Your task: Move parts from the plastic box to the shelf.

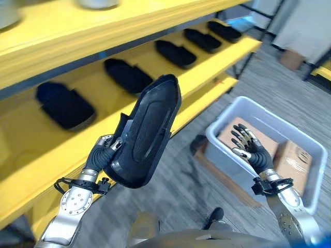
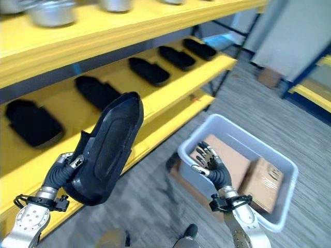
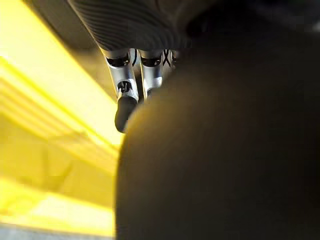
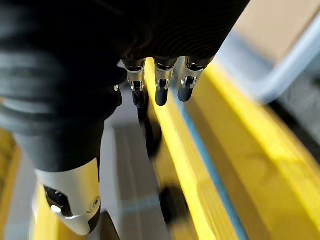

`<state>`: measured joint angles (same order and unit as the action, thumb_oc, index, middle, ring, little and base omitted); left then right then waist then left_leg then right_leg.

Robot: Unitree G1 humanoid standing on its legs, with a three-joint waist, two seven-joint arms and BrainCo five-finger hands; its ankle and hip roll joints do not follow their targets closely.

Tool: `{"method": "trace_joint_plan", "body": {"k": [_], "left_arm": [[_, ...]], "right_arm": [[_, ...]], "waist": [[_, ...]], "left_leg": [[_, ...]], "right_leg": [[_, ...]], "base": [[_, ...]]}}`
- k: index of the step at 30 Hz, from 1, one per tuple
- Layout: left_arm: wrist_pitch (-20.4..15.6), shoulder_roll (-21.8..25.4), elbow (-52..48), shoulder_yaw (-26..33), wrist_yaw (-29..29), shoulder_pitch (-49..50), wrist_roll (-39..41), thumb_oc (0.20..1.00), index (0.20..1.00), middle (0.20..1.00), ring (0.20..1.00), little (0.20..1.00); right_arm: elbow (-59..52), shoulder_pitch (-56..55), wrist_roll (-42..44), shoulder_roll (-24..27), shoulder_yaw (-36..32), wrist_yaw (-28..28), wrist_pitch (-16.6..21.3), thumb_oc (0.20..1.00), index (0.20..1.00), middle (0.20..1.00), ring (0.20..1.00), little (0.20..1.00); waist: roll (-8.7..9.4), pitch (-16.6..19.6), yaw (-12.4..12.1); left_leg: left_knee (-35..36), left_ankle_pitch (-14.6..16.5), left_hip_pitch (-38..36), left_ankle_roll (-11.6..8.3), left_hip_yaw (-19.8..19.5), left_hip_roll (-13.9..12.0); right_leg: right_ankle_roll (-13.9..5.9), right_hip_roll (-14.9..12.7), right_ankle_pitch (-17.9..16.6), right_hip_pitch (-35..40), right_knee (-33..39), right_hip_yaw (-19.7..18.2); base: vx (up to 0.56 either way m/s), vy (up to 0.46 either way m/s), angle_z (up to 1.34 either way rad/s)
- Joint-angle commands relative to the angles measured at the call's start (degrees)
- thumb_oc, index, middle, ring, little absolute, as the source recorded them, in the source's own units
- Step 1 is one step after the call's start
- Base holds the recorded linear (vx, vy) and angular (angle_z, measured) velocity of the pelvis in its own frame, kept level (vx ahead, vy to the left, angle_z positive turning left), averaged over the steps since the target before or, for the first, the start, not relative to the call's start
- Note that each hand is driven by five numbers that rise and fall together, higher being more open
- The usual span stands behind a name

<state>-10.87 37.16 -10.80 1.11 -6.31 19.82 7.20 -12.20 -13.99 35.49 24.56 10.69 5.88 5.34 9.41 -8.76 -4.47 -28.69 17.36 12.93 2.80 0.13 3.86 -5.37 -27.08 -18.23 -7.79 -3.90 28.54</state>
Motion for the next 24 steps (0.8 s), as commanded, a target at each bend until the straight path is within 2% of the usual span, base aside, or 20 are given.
{"method": "trace_joint_plan", "body": {"k": [1, 2, 3, 4, 6, 7, 9, 11, 12, 13, 14, 16, 17, 20, 24], "left_arm": [[-4.7, -1.47, -6.74, 3.0, -0.79, -4.53, -1.86, 0.2, 0.2, 0.2, 0.2, 0.2], [-4.78, -1.08, -6.55, 2.79, -1.13, -5.1, -2.33, 0.2, 0.2, 0.2, 0.2, 0.2], [-5.0, -0.75, -6.35, 2.68, -1.39, -5.51, -2.85, 0.2, 0.2, 0.2, 0.2, 0.2], [-5.13, -0.57, -5.58, 1.88, -1.76, -6.41, -3.6, 0.2, 0.2, 0.2, 0.2, 0.2], [-5.24, -0.38, -5.53, 0.59, -0.8, -7.5, -2.97, 0.2, 0.2, 0.2, 0.2, 0.2], [-5.3, -0.39, -5.94, 0.8, -0.08, -6.74, -2.58, 0.2, 0.2, 0.2, 0.2, 0.2], [-5.22, -0.36, -6.65, 0.94, 0.53, -5.97, -2.21, 0.2, 0.2, 0.2, 0.2, 0.2], [-5.35, -0.32, -6.51, 0.11, 0.83, -6.1, -1.94, 0.2, 0.2, 0.2, 0.2, 0.2], [-5.47, -0.16, -6.41, -0.06, 0.94, -5.92, -2.12, 0.2, 0.2, 0.2, 0.2, 0.2], [-5.75, -0.21, -6.3, 0.08, 0.84, -5.35, -1.94, 0.2, 0.2, 0.2, 0.2, 0.2], [-5.63, -0.72, -6.65, 0.99, 0.82, -3.77, -1.37, 0.2, 0.2, 0.2, 0.2, 0.2], [-5.94, -1.04, -7.13, 1.65, 0.72, -2.44, -1.62, 0.2, 0.2, 0.2, 0.2, 0.2], [-5.83, -1.64, -7.39, 1.9, 0.66, -1.74, -1.12, 0.2, 0.2, 0.2, 0.2, 0.2], [-5.69, -1.8, -7.84, 2.39, 0.87, -1.3, -0.58, 0.2, 0.2, 0.2, 0.2, 0.2], [-5.92, -2.15, -8.78, 2.28, 1.6, -0.08, -0.83, 0.2, 0.2, 0.2, 0.2, 0.2]], "right_arm": [[-1.39, 2.89, 0.12, 2.28, -0.01, -0.18, 2.41, 1.0, 1.0, 1.0, 1.0, 1.0], [-1.22, 3.23, 0.15, 1.95, 0.45, -0.05, 2.29, 1.0, 1.0, 1.0, 1.0, 1.0], [-1.36, 3.42, 0.18, 1.74, 1.07, 0.37, 2.14, 1.0, 1.0, 1.0, 1.0, 1.0], [-1.5, 3.3, 0.47, 1.56, 1.69, 1.17, 1.93, 1.0, 1.0, 1.0, 1.0, 1.0], [-1.64, 3.07, 0.79, 2.62, 1.98, 2.2, 1.24, 1.0, 1.0, 1.0, 1.0, 1.0], [-2.05, 2.75, 0.74, 3.29, 2.18, 3.15, 0.94, 1.0, 1.0, 1.0, 1.0, 1.0], [-2.4, 1.78, 0.99, 3.72, 2.17, 3.76, 1.12, 1.0, 1.0, 1.0, 1.0, 1.0], [-2.19, 1.64, 1.42, 3.91, 2.33, 3.88, 1.52, 1.0, 1.0, 1.0, 1.0, 1.0], [-2.11, 1.47, 1.54, 3.98, 2.33, 3.95, 1.61, 1.0, 1.0, 1.0, 1.0, 1.0], [-1.91, 1.54, 1.55, 4.01, 2.84, 3.85, 1.52, 1.0, 1.0, 1.0, 1.0, 1.0], [-1.94, 1.7, 1.26, 4.28, 3.25, 3.75, 1.28, 1.0, 1.0, 1.0, 1.0, 1.0], [-2.15, 1.82, 1.35, 4.49, 3.33, 3.69, 1.42, 1.0, 1.0, 1.0, 1.0, 1.0], [-1.72, 3.1, 0.62, 4.81, 3.9, 3.39, 1.2, 1.0, 1.0, 1.0, 1.0, 1.0], [-1.8, 3.61, 0.53, 4.89, 3.57, 3.06, 1.42, 1.0, 1.0, 1.0, 1.0, 1.0], [-2.4, 3.01, 0.63, 5.2, 2.93, 3.27, 1.52, 1.0, 1.0, 1.0, 1.0, 1.0]], "waist": [[-5.16, -0.72, 2.18], [-5.19, -0.6, 2.91], [-5.46, -0.21, 3.7], [-5.62, 0.33, 5.6], [-5.98, 0.6, 7.42], [-6.04, 0.8, 7.39], [-5.58, 1.58, 7.43], [-4.55, 2.57, 8.36], [-4.04, 3.13, 8.52], [-3.7, 3.35, 8.22], [-3.7, 3.98, 7.22], [-3.73, 4.65, 6.39], [-4.03, 4.96, 5.49], [-4.23, 4.94, 5.4], [-4.36, 5.1, 4.91]], "left_leg": [[15.32, -7.13, -5.41, -1.46, -1.06, -0.87], [16.74, -8.84, -5.45, -1.03, -1.28, -0.07], [18.47, -9.61, -6.26, -0.92, -2.02, 0.04], [20.74, -11.23, -7.0, -0.4, -4.0, 0.52], [23.9, -13.72, -8.61, 0.25, -5.81, 0.47], [25.77, -14.97, -9.24, 0.4, -5.95, 0.42], [28.56, -17.03, -10.25, 0.39, -7.38, 1.02], [29.66, -18.29, -10.5, 0.35, -8.84, 1.74], [30.02, -18.63, -10.54, 0.36, -9.26, 2.21], [30.32, -19.05, -10.48, 0.4, -9.55, 2.6], [31.12, -19.28, -10.26, 0.64, -9.13, 2.55], [31.73, -19.59, -10.1, 0.76, -8.51, 2.33], [32.2, -20.14, -9.89, 0.52, -7.79, 2.23], [31.67, -20.14, -9.42, 0.45, -7.66, 2.37], [29.73, -19.7, -9.21, 0.13, -7.82, 2.82]], "right_leg": [[-5.76, 2.82, 9.29, 5.33, -5.03, -0.8], [-4.45, 3.26, 8.67, 4.34, -4.91, -3.17], [-3.91, 5.25, 9.23, 3.33, -4.75, -7.46], [-2.69, 10.09, 10.77, 1.53, -5.66, -15.56], [-0.99, 20.36, 15.92, -1.89, -11.92, -24.34], [-0.38, 23.39, 18.16, -2.33, -13.76, -23.08], [0.78, 26.98, 21.05, -1.83, -15.07, -21.14], [1.29, 31.54, 22.39, -1.32, -13.41, -24.99], [1.59, 32.63, 22.36, -0.55, -11.48, -27.34], [1.87, 32.61, 21.86, 0.6, -8.8, -29.03], [1.54, 31.48, 21.27, 2.31, -5.26, -29.29], [1.57, 31.62, 20.55, 3.78, -1.34, -30.76], [1.41, 30.98, 19.88, 4.84, 0.94, -29.75], [1.72, 30.9, 19.69, 5.5, 2.05, -30.02], [2.33, 30.63, 20.27, 7.0, 2.53, -28.57]], "base": [[-0.02, 0.279, 0.4], [0.0, 0.242, 0.39], [0.01, 0.252, 0.28], [0.08, 0.237, 0.22], [0.08, 0.227, 0.23], [0.06, 0.191, 0.54], [0.04, 0.109, 0.45], [0.03, 0.025, 0.06], [0.0, 0.009, 0.35], [-0.03, 0.01, 0.33], [-0.05, 0.004, 0.27], [-0.08, -0.025, -0.02], [-0.1, -0.027, -0.43], [-0.09, -0.012, -0.36], [-0.08, -0.038, 0.16]]}}
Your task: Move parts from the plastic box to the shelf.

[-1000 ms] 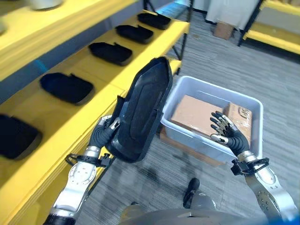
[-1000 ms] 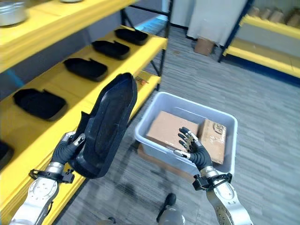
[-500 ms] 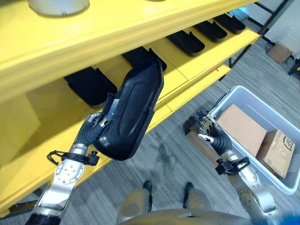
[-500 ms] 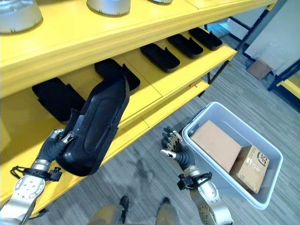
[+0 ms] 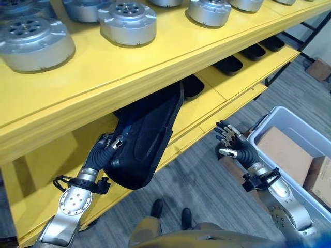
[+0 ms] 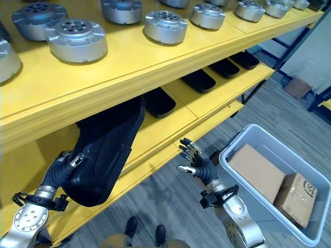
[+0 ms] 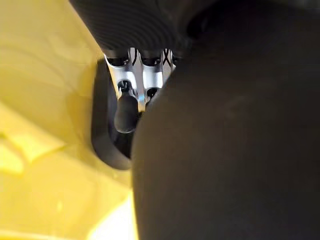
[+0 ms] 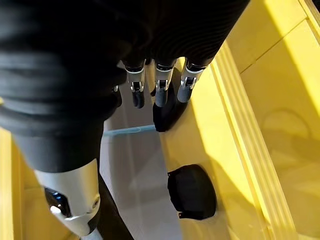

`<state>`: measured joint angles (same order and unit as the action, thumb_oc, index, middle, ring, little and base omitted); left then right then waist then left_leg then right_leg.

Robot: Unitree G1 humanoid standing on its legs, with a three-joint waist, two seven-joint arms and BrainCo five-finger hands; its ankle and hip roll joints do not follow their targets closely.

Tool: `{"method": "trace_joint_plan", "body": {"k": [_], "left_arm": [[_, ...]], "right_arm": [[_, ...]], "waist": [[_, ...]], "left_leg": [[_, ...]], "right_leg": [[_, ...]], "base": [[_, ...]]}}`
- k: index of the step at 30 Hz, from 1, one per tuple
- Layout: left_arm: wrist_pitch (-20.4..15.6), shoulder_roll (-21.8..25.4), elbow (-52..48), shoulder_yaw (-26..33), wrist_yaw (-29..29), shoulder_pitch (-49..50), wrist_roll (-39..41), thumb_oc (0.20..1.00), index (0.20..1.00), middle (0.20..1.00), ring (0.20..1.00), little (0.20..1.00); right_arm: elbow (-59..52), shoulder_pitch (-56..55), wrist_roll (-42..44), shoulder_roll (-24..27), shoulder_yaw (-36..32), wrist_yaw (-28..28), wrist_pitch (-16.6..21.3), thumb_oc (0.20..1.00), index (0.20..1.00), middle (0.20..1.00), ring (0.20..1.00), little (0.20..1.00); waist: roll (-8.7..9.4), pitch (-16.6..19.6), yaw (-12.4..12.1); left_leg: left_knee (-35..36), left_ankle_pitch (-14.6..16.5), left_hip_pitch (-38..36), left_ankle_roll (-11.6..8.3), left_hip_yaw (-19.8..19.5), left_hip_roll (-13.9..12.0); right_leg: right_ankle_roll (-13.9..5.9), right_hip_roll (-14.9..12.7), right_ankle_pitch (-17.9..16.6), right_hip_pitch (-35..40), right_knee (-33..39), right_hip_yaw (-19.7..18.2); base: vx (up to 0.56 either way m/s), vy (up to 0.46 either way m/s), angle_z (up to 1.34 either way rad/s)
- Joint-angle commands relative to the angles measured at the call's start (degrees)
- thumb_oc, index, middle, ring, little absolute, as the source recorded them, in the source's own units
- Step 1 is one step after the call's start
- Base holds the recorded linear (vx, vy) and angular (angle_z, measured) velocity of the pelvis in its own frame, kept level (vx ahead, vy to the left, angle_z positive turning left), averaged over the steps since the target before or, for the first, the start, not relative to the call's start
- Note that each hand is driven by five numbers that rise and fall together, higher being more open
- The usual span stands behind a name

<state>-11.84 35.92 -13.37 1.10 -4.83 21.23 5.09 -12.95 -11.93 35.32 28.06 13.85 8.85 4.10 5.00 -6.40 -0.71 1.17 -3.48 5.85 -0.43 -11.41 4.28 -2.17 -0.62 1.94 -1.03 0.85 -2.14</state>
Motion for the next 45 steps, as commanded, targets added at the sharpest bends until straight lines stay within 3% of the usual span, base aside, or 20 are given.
{"method": "trace_joint_plan", "body": {"k": [1, 5, 6, 8, 9, 10, 12, 13, 14, 15, 16, 17, 20, 23, 29, 38, 45], "left_arm": [[-4.84, -0.78, -6.5, 2.48, 0.15, -1.12, 0.91, 0.2, 0.2, 0.2, 0.2, 0.2], [-4.61, -0.32, -6.51, 1.59, 0.06, -2.98, 0.82, 0.2, 0.2, 0.2, 0.2, 0.2], [-4.43, -0.38, -6.47, 1.33, 0.01, -3.83, 1.06, 0.2, 0.2, 0.2, 0.2, 0.2], [-4.05, -0.8, -6.63, 0.92, -0.35, -5.85, 1.37, 0.2, 0.2, 0.2, 0.2, 0.2], [-4.09, -0.95, -6.43, 0.48, -0.26, -6.28, 1.52, 0.2, 0.2, 0.2, 0.2, 0.2], [-4.19, -1.28, -6.2, -0.45, -0.88, -7.6, 1.32, 0.2, 0.2, 0.2, 0.2, 0.2], [-4.1, -1.68, -5.91, -1.25, -1.41, -8.82, 1.93, 0.2, 0.2, 0.2, 0.2, 0.2], [-4.1, -1.72, -5.9, -1.28, -1.43, -8.88, 1.92, 0.2, 0.2, 0.2, 0.2, 0.2], [-4.29, -1.85, -5.76, -1.96, -1.73, -9.6, 2.3, 0.2, 0.2, 0.2, 0.2, 0.2], [-4.4, -1.85, -5.8, -2.3, -1.81, -9.99, 2.58, 0.2, 0.2, 0.2, 0.2, 0.2], [-4.38, -1.91, -5.93, -2.32, -2.06, -10.43, 2.53, 0.2, 0.2, 0.2, 0.2, 0.2], [-4.5, -2.35, -5.75, -2.94, -1.74, -11.83, 3.0, 0.2, 0.2, 0.2, 0.2, 0.2], [-4.67, -2.28, -4.58, -3.94, -1.64, -13.45, 3.65, 0.2, 0.2, 0.2, 0.2, 0.2], [-4.53, -1.92, -3.12, -4.81, -2.29, -16.24, 4.64, 0.2, 0.2, 0.2, 0.2, 0.2], [-3.68, -3.64, 1.02, -7.87, -4.33, -21.8, 5.31, 0.2, 0.2, 0.2, 0.2, 0.2], [-2.38, -7.29, 8.35, -13.67, -9.21, -32.39, 5.02, 0.2, 0.2, 0.2, 0.2, 0.2], [-1.85, -12.42, 19.1, -18.53, -16.91, -46.92, 7.28, 0.2, 0.2, 0.2, 0.2, 0.2]], "right_arm": [[-1.6, 1.01, 0.92, 1.71, -0.18, 0.26, 2.84, 1.0, 1.0, 1.0, 1.0, 1.0], [-1.04, 1.97, 1.0, 2.73, -0.21, -0.37, 3.04, 1.0, 1.0, 1.0, 1.0, 1.0], [-1.05, 2.38, 1.09, 2.98, -0.44, -0.61, 3.13, 1.0, 1.0, 1.0, 1.0, 1.0], [-0.75, 2.8, 1.64, 2.89, -0.82, -1.54, 3.23, 1.0, 1.0, 1.0, 1.0, 1.0], [-0.62, 2.46, 2.1, 2.62, -0.92, -1.76, 3.1, 1.0, 1.0, 1.0, 1.0, 1.0], [-0.62, 1.85, 2.37, 2.54, -1.21, -2.31, 3.36, 1.0, 1.0, 1.0, 1.0, 1.0], [-0.23, 1.31, 2.46, 2.37, -1.49, -3.01, 3.39, 1.0, 1.0, 1.0, 1.0, 1.0], [-0.22, 1.33, 2.47, 2.41, -1.51, -3.01, 3.4, 1.0, 1.0, 1.0, 1.0, 1.0], [0.11, 1.22, 2.27, 2.55, -1.68, -3.49, 3.5, 1.0, 1.0, 1.0, 1.0, 1.0], [0.25, 1.2, 2.11, 2.59, -1.92, -3.81, 3.6, 1.0, 1.0, 1.0, 1.0, 1.0], [0.37, 1.27, 1.93, 2.58, -2.4, -4.3, 3.86, 1.0, 1.0, 1.0, 1.0, 1.0], [0.12, 1.29, 1.81, 1.77, -3.63, -4.49, 4.28, 1.0, 1.0, 1.0, 1.0, 1.0], [0.44, 1.47, 1.19, 0.93, -3.63, -4.77, 4.24, 1.0, 1.0, 1.0, 1.0, 1.0], [0.37, 2.36, 0.89, -0.55, -1.99, -4.33, 4.01, 1.0, 1.0, 1.0, 1.0, 1.0], [0.85, 2.9, 0.23, -1.7, 0.7, -3.86, 2.84, 1.0, 1.0, 1.0, 1.0, 1.0], [0.31, 4.74, 0.23, -1.61, 3.93, -4.46, 2.45, 1.0, 1.0, 1.0, 1.0, 1.0], [0.11, 8.87, 0.93, -1.08, 7.48, -6.52, 2.89, 1.0, 1.0, 1.0, 1.0, 1.0]], "waist": [[0.05, 2.42, 1.13], [0.35, -0.2, 0.74], [0.64, -0.79, 1.0], [1.78, -0.74, 2.18], [1.85, -0.42, 2.59], [2.18, 0.14, 3.76], [1.05, 1.16, 5.06], [1.04, 1.18, 5.21], [-0.25, 1.72, 5.56], [-1.11, 2.07, 5.41], [-1.97, 2.5, 5.39], [-3.63, 3.34, 6.13], [-3.97, 3.5, 5.98], [-3.21, 3.12, 5.35], [-1.73, 3.34, 5.25], [-0.46, 3.21, 6.24], [0.13, -1.21, 7.87]], "left_leg": [[-1.66, 1.24, -1.57, 3.09, 3.11, 2.76], [-10.93, 2.55, 2.18, 1.43, 1.04, 5.03], [-14.6, 4.22, 2.24, 1.25, 2.62, 4.42], [-20.34, 8.07, 2.29, 2.06, 8.31, -0.83], [-19.4, 8.86, 1.29, 2.19, 9.62, -2.8], [-17.48, 7.1, -0.98, 1.35, 13.68, -11.54], [-11.41, 0.8, -3.85, -1.41, 16.03, -19.74], [-10.4, -0.02, -4.12, -1.56, 15.95, -19.74], [-6.47, -3.96, -5.0, -3.35, 16.15, -22.56], [-4.3, -6.17, -5.21, -4.58, 15.41, -23.58], [-1.92, -6.96, -5.94, -5.39, 14.03, -23.76], [1.87, -2.38, -7.58, -5.84, 15.65, -21.27], [1.59, -0.87, -7.54, -5.89, 15.7, -19.96], [-0.97, 1.81, -7.1, -4.81, 15.78, -17.2], [-2.06, 3.5, -6.82, -4.23, 16.65, -15.09], [-2.71, 3.97, -5.92, -4.12, 17.71, -14.64], [-7.18, 3.9, -0.48, -4.6, 17.76, -15.42]], "right_leg": [[-0.51, 4.23, 0.49, 0.3, -2.49, 2.61], [0.6, 3.56, 1.36, -1.04, -5.41, 4.72], [0.68, 2.84, 1.28, -1.58, -6.26, 5.46], [0.47, 0.44, 0.52, -2.62, -6.95, 7.73], [0.63, 0.08, 0.94, -2.69, -7.08, 8.24], [0.73, -1.57, 1.91, -2.57, -7.63, 10.34], [0.68, -3.03, 2.88, -2.97, -8.61, 12.9], [0.85, -2.97, 2.71, -3.01, -8.5, 13.09], [0.57, -3.58, 3.22, -3.4, -9.05, 14.39], [0.17, -4.15, 3.33, -3.53, -9.43, 15.18], [-0.23, -4.7, 3.33, -3.82, -10.05, 15.76], [-1.61, -7.17, 2.65, -3.98, -11.81, 16.57], [-2.25, -8.49, 2.33, -3.88, -12.27, 16.75], [-4.1, -10.93, 0.44, -2.26, -11.14, 16.16], [-5.36, -12.37, -0.74, 0.07, -7.79, 16.63], [-5.58, -12.24, -0.93, -0.16, -6.49, 15.97], [-5.22, -12.35, -0.79, -5.76, -10.17, 14.36]], "base": [[-0.08, -0.037, 0.06], [-0.16, -0.011, 0.36], [-0.25, 0.044, 1.25], [-0.17, 0.059, 1.57], [-0.11, 0.126, 0.74], [-0.08, 0.161, 0.54], [-0.04, 0.158, 1.13], [-0.01, 0.161, 1.35], [-0.01, 0.18, 1.08], [0.0, 0.284, 0.8], [0.05, 0.43, 0.68], [0.05, 0.433, 0.52], [0.03, 0.225, 0.43], [0.05, 0.216, 0.1], [0.06, 0.117, 0.08], [0.03, 0.012, -0.01], [-0.11, -0.005, -0.08]]}}
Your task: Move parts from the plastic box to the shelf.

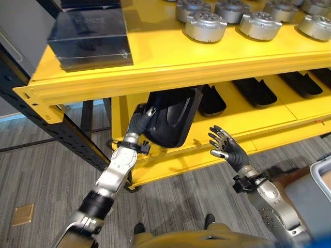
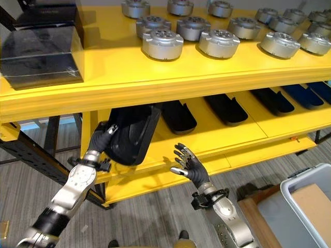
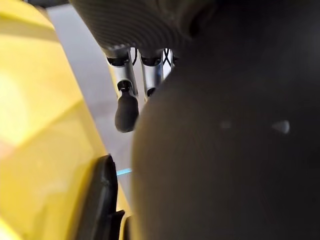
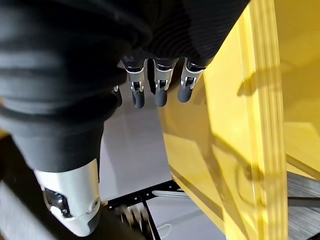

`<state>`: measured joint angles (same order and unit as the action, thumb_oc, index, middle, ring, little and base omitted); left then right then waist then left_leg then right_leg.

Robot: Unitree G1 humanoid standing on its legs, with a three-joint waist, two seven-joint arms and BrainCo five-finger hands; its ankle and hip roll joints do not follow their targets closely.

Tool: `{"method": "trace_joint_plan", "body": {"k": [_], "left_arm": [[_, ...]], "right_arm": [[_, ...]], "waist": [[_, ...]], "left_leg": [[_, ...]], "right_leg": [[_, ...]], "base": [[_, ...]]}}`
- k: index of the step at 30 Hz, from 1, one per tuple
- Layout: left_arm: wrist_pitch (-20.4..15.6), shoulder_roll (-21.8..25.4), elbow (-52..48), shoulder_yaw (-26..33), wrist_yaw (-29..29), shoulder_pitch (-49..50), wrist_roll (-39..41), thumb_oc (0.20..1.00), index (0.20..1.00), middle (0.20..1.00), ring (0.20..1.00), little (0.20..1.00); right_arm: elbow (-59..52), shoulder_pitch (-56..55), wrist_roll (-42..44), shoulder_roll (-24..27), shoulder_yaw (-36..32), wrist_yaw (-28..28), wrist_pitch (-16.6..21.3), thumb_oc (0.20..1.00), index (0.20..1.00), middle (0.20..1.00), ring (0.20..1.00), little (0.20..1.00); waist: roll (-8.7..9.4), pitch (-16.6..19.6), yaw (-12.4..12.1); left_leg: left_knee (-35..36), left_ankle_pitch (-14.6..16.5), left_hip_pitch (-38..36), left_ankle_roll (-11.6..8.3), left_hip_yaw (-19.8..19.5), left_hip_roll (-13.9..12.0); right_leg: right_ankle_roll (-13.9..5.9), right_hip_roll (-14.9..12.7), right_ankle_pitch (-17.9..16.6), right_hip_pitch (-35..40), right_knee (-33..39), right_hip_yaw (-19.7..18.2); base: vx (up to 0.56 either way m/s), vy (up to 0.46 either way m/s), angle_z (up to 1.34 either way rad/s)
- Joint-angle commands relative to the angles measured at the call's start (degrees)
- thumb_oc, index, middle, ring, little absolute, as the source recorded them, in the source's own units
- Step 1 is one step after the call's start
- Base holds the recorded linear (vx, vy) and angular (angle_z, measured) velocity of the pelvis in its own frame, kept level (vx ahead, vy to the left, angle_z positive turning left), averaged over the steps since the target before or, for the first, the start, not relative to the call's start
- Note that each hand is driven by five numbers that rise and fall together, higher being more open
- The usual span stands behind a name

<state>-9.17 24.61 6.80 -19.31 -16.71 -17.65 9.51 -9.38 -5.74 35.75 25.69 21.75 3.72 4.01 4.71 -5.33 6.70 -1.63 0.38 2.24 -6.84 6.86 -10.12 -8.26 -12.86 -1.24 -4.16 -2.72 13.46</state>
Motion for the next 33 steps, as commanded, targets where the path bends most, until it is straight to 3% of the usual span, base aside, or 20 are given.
{"method": "trace_joint_plan", "body": {"k": [1, 6, 20, 33], "left_arm": [[-4.68, -1.72, -0.1, 1.65, -6.3, -10.05, 3.19, 0.2, 0.2, 0.2, 0.2, 0.2], [-6.62, -3.92, 3.4, 2.8, -13.26, -18.78, 5.75, 0.2, 0.2, 0.2, 0.2, 0.2], [-9.36, -2.1, 7.82, 10.6, -25.54, -29.2, 5.67, 0.2, 0.2, 0.2, 0.2, 0.2], [-9.01, 3.19, 21.11, 9.57, -23.41, -38.54, 14.94, 0.2, 0.2, 0.2, 0.2, 0.2]], "right_arm": [[-3.54, 3.56, 0.69, 1.46, 0.14, -1.73, 3.21, 1.0, 1.0, 1.0, 1.0, 1.0], [-3.68, 7.0, 0.76, 1.93, 2.27, -3.37, 4.29, 1.0, 1.0, 1.0, 1.0, 1.0], [-2.44, 9.57, 1.02, 3.5, 4.02, -4.09, 5.36, 1.0, 1.0, 1.0, 1.0, 1.0], [-1.07, 10.2, 1.54, 4.05, 4.68, -3.57, 4.75, 1.0, 1.0, 1.0, 1.0, 1.0]], "waist": [[0.32, -3.03, 0.69], [-0.16, -6.79, 1.84], [0.91, -9.51, 2.53], [0.59, -8.95, 3.08]], "left_leg": [[-5.32, 0.04, 4.38, 1.73, -0.64, -1.1], [-9.42, -0.36, 11.38, 1.18, -1.16, -1.77], [-16.05, 0.95, 20.43, 0.11, -2.24, -3.23], [-21.26, 2.3, 27.89, 0.2, -3.83, -3.27]], "right_leg": [[0.91, -0.16, 2.47, -3.97, -7.61, -1.52], [1.07, 0.08, 2.39, -11.84, -12.26, -3.05], [1.45, 0.42, 3.8, -21.21, -18.56, -4.1], [1.72, 0.24, 4.97, -27.88, -23.44, -4.13]], "base": [[-0.18, -0.002, -0.11], [-0.18, 0.006, -0.04], [-0.04, -0.018, -0.06], [0.0, -0.001, 0.0]]}}
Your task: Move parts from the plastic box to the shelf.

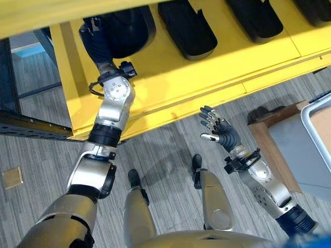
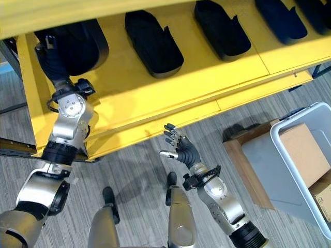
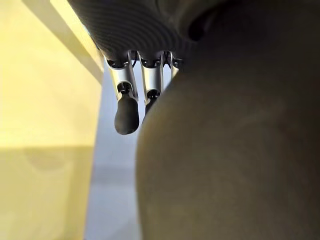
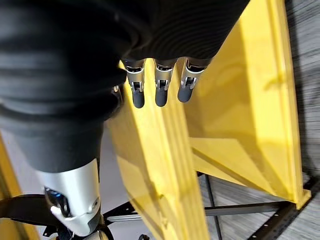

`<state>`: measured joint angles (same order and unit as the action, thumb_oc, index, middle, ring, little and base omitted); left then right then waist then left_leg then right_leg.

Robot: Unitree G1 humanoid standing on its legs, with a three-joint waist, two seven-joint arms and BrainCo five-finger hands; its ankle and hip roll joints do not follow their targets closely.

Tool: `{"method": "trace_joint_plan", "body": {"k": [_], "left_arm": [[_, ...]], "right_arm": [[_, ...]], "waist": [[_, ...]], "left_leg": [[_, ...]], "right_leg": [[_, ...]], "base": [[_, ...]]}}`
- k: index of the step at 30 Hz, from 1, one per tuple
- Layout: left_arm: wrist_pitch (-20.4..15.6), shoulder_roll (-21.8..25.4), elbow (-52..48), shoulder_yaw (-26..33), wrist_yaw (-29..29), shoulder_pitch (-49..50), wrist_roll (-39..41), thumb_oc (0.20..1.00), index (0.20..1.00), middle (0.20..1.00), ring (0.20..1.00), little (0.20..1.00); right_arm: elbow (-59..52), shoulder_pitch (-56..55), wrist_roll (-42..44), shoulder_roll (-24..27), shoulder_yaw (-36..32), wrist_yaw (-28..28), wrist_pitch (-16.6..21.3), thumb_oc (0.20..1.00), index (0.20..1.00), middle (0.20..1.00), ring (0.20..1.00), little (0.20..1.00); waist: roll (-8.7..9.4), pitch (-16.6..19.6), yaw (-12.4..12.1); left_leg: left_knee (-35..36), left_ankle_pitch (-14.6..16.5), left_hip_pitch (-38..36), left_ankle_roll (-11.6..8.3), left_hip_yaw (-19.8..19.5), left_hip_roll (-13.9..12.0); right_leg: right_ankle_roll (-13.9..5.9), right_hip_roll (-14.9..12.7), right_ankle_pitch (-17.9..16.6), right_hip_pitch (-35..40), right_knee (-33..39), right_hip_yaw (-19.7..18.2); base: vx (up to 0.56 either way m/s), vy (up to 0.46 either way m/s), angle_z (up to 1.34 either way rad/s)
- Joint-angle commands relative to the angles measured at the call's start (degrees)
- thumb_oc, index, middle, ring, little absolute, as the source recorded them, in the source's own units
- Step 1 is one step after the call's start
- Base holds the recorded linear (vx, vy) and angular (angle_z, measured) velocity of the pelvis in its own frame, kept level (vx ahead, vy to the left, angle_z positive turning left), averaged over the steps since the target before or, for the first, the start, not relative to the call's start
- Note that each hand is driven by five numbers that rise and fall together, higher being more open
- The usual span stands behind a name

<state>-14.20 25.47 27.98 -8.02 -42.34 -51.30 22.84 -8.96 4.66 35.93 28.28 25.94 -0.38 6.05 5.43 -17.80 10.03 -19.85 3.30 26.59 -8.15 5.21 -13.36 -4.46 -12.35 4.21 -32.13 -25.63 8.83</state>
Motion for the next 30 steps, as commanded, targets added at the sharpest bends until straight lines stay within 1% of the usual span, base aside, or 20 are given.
{"method": "trace_joint_plan", "body": {"k": [1, 5, 6, 7, 8, 9, 13, 14, 20, 30], "left_arm": [[-3.96, 2.6, 0.77, -1.74, 2.43, -5.28, 2.08, 0.2, 0.2, 0.2, 0.2, 0.2], [-3.3, 3.33, 3.28, -2.42, 3.52, -5.78, 3.01, 0.2, 0.2, 0.2, 0.2, 0.2], [-2.92, 3.59, 4.75, -2.37, 3.79, -5.92, 3.59, 0.2, 0.2, 0.2, 0.2, 0.2], [-3.05, 3.62, 5.45, -2.27, 4.14, -5.97, 4.43, 0.2, 0.2, 0.2, 0.2, 0.2], [-2.99, 3.58, 6.43, -2.07, 4.53, -5.69, 5.64, 0.2, 0.2, 0.2, 0.2, 0.2], [-2.96, 3.31, 7.29, -1.57, 4.93, -4.97, 7.06, 0.2, 0.2, 0.2, 0.2, 0.2], [-2.83, 2.81, 8.72, -0.83, 5.27, -3.76, 8.42, 0.2, 0.2, 0.2, 0.2, 0.2], [-2.87, 2.2, 10.06, 0.01, 5.65, -2.61, 9.92, 0.2, 0.2, 0.2, 0.2, 0.2], [-2.85, 0.61, 12.55, 0.93, 6.69, -0.96, 12.58, 0.2, 0.2, 0.2, 0.2, 0.2], [-1.75, -0.13, 15.85, 1.76, 8.16, 1.06, 14.05, 0.2, 0.2, 0.2, 0.2, 0.2]], "right_arm": [[-1.45, -0.36, 1.33, 1.29, 0.52, 0.64, 2.76, 1.0, 1.0, 1.0, 1.0, 1.0], [-1.33, -1.02, 1.2, 1.07, 0.75, 1.07, 2.46, 1.0, 1.0, 1.0, 1.0, 1.0], [-1.49, -1.52, 1.38, 1.12, 0.86, 1.5, 2.35, 1.0, 1.0, 1.0, 1.0, 1.0], [-1.52, -1.67, 1.46, 1.12, 0.9, 1.61, 2.2, 1.0, 1.0, 1.0, 1.0, 1.0], [-1.58, -1.93, 1.55, 1.35, 1.19, 1.78, 2.03, 1.0, 1.0, 1.0, 1.0, 1.0], [-1.77, -2.25, 1.53, 1.52, 1.1, 1.87, 1.95, 1.0, 1.0, 1.0, 1.0, 1.0], [-1.73, -2.58, 1.7, 1.64, 1.2, 1.84, 1.86, 1.0, 1.0, 1.0, 1.0, 1.0], [-1.97, -2.61, 1.93, 1.95, 1.58, 2.02, 1.83, 1.0, 1.0, 1.0, 1.0, 1.0], [-2.2, -2.67, 2.44, 2.42, 1.96, 2.12, 1.67, 1.0, 1.0, 1.0, 1.0, 1.0], [-2.63, -3.09, 2.41, 3.37, 1.87, 2.48, 1.73, 1.0, 1.0, 1.0, 1.0, 1.0]], "waist": [[-0.19, 3.63, -0.24], [-0.29, 3.93, -0.22], [-0.44, 4.19, -0.35], [-0.31, 4.15, -0.39], [-0.43, 4.39, -0.56], [-0.41, 4.55, -0.82], [-0.44, 4.89, -1.02], [-0.41, 5.17, -1.23], [-0.51, 5.83, -1.26], [-0.42, 6.6, -1.28]], "left_leg": [[-3.43, -0.49, 4.14, 1.57, -2.28, 0.03], [-4.6, -0.19, 5.84, 1.71, -2.77, 0.05], [-5.36, 1.44, 5.95, 1.5, -3.32, -0.12], [-5.43, 0.13, 7.03, 1.91, -3.2, 0.1], [-6.35, 1.84, 7.12, 1.64, -3.5, 0.06], [-7.01, 2.07, 8.14, 1.74, -3.82, 0.24], [-7.45, 2.23, 9.03, 1.87, -3.89, 0.33], [-7.79, 2.3, 9.62, 1.88, -3.77, 0.24], [-8.06, 2.21, 10.64, 1.85, -3.99, 0.26], [-8.51, 1.95, 12.2, 1.84, -3.91, -0.09]], "right_leg": [[-2.03, -0.31, -0.4, -0.42, -0.81, 0.51], [-1.94, -0.43, -0.15, -1.82, -1.74, 0.42], [-2.26, -0.25, 1.31, -2.0, -2.75, 0.15], [-1.75, -0.39, 0.11, -2.83, -2.51, 0.33], [-2.16, -0.32, 1.57, -3.02, -3.66, 0.09], [-2.06, -0.5, 1.62, -3.8, -4.16, -0.01], [-1.98, -0.45, 1.64, -4.64, -4.61, -0.23], [-1.87, -0.48, 1.6, -5.25, -4.73, -0.34], [-1.77, -0.32, 1.41, -6.41, -4.9, -0.68], [-1.67, -0.04, 1.08, -8.45, -5.5, -1.41]], "base": [[-0.01, 0.002, 0.05], [0.01, 0.008, 0.06], [0.0, 0.015, 0.06], [0.07, 0.02, 0.05], [-0.01, 0.027, 0.11], [0.07, 0.018, 0.1], [-0.01, 0.017, 0.03], [0.0, 0.0, 0.0], [-0.01, 0.015, -0.01], [0.0, 0.001, 0.0]]}}
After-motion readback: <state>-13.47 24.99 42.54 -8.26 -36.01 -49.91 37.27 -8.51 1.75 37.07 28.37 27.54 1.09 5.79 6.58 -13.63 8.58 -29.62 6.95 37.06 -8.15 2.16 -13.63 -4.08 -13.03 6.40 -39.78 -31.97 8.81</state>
